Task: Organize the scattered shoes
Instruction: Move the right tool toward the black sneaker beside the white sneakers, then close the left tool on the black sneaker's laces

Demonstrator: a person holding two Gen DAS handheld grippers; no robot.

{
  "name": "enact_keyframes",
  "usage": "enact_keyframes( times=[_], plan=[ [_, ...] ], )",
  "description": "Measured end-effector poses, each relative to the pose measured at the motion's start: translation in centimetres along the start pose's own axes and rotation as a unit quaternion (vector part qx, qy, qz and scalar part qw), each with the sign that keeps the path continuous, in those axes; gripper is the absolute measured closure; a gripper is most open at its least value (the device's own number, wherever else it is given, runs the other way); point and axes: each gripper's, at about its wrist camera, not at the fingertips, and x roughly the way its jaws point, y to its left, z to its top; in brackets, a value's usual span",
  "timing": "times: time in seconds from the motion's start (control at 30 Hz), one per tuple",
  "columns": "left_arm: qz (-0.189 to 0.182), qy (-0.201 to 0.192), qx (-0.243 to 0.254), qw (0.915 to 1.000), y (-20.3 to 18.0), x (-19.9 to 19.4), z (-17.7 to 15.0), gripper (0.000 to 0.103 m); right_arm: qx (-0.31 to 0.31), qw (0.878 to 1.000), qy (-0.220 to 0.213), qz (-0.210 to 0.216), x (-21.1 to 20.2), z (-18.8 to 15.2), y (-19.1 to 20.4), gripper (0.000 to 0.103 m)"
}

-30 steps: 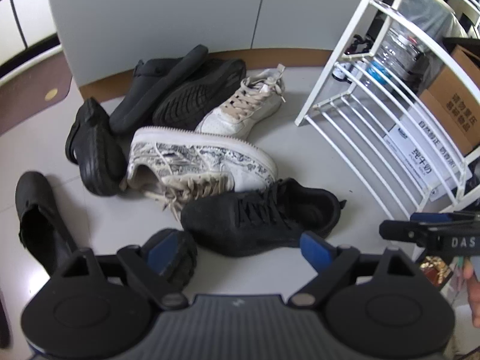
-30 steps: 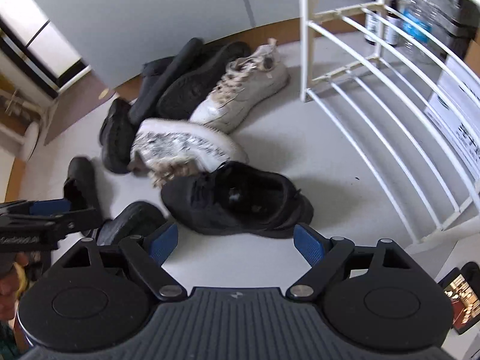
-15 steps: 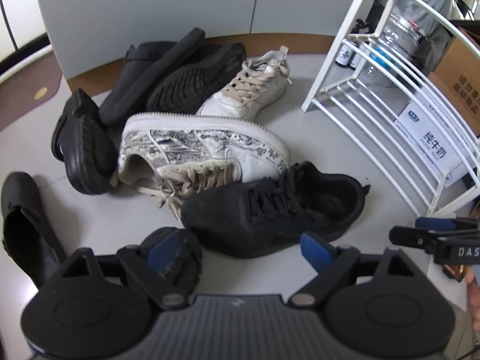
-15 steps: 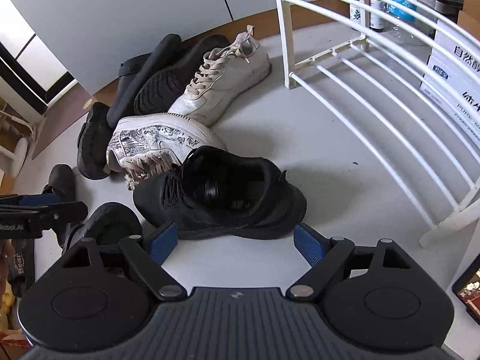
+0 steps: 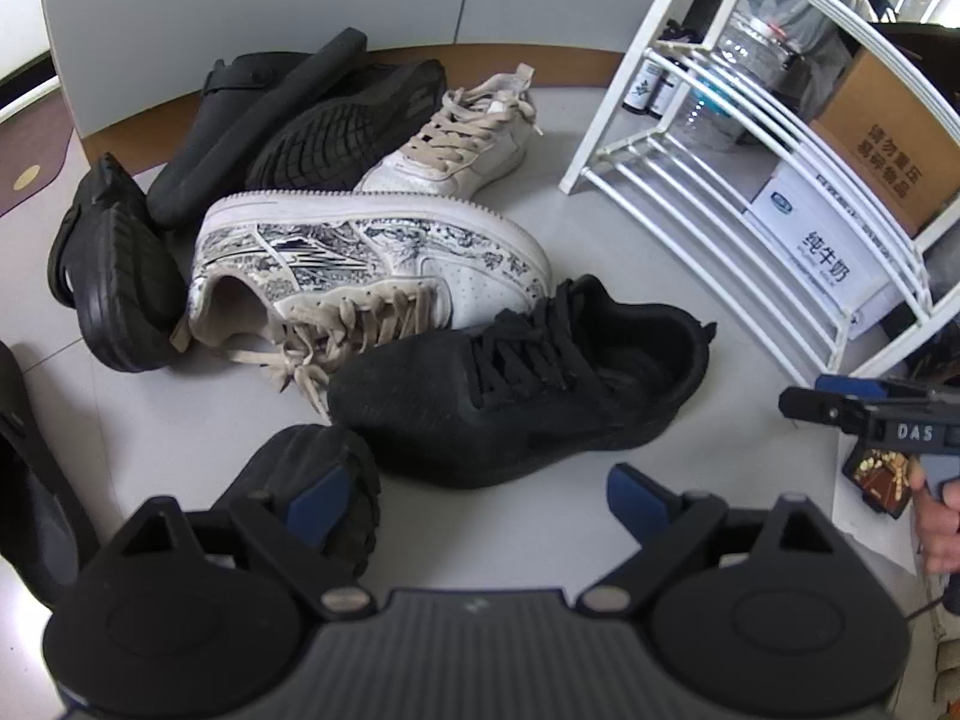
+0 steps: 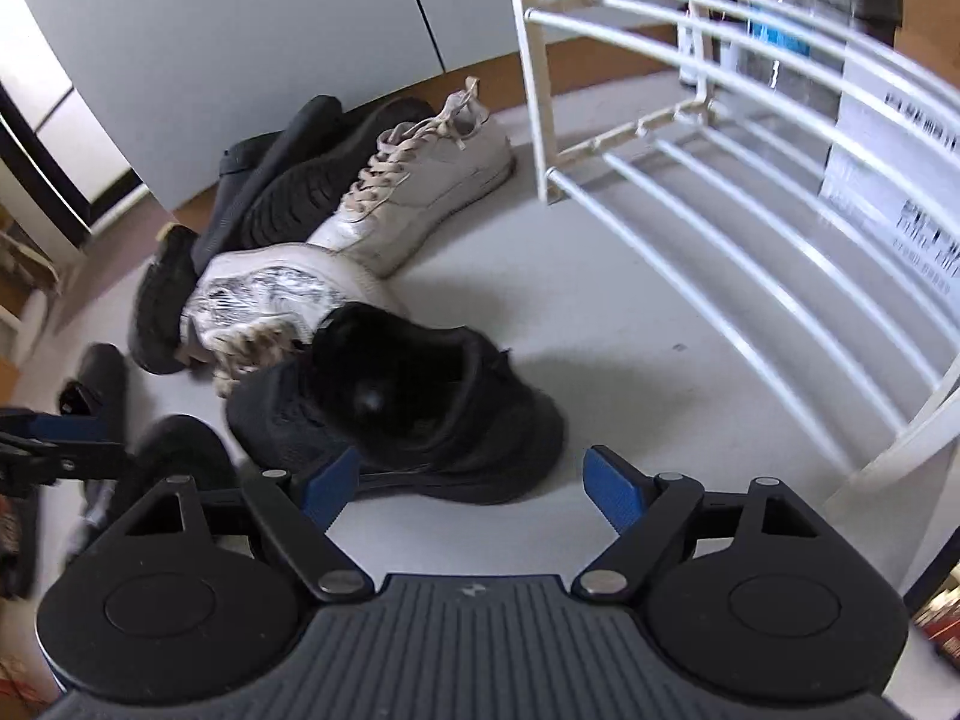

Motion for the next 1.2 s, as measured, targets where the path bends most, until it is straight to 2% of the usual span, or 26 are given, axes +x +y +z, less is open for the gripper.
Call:
enact_keyframes(
  times=[0.17,0.23,0.37,0.43,0.53,0.63,0.8,0.87,0.9,0.93,1.1,1.17,1.2],
  plan=[
    [-0.004,-0.02,-0.014,0.9997,-0.5,2.2,1.4,0.007,0.016,1.0,0.009,0.001,0.1,-0.9,-0.3,0.017],
    [-0.007,-0.021,-0.006,0.9997,-1.5,3.1,2.2,0.007,0.019,1.0,0.007,0.003,0.1,-1.4,0.1,0.017],
    [-0.018,-0.023,-0.004,0.9996,-3.4,4.6,3.7,0.008,0.027,0.999,0.006,0.025,0.0,-2.1,0.8,0.017],
    [-0.024,-0.027,-0.01,0.9993,-4.2,5.3,4.3,0.016,0.024,0.999,0.0,0.026,-0.1,-2.3,1.1,0.017],
    [-0.015,-0.03,-0.008,0.9994,-4.9,6.4,5.1,0.025,0.026,0.999,-0.002,0.029,0.0,-2.4,1.1,0.017],
    [-0.035,-0.02,-0.032,0.9987,-4.6,8.0,5.5,0.029,0.026,0.999,0.003,0.028,0.1,-2.4,0.8,0.017],
    [-0.043,-0.012,-0.059,0.9972,-3.9,10.1,5.4,0.03,0.039,0.999,0.002,0.013,0.0,-2.2,-0.5,0.017],
    [-0.039,-0.011,-0.062,0.9972,-3.9,10.7,5.3,0.038,0.039,0.999,0.005,0.011,0.0,-2.3,-0.6,0.017],
    [-0.035,-0.011,-0.061,0.9975,-3.9,10.9,5.3,0.05,0.039,0.999,0.006,0.011,0.1,-2.3,-0.6,0.017],
    [-0.03,-0.01,-0.06,0.9977,-4.0,11.1,5.1,0.053,0.039,0.999,0.007,0.01,0.1,-2.4,-0.6,0.017],
    [-0.033,0.002,-0.059,0.9977,-3.9,12.1,4.6,0.054,0.038,0.999,0.011,0.01,0.3,-2.5,-0.6,0.017],
    [-0.038,-0.001,-0.063,0.9973,-3.7,12.2,4.6,0.061,0.037,0.999,0.013,0.01,0.4,-2.6,-0.6,0.017],
    [-0.036,-0.003,-0.065,0.9973,-3.6,12.2,4.7,0.071,0.037,0.999,0.014,0.01,0.4,-2.6,-0.6,0.017]
  ],
)
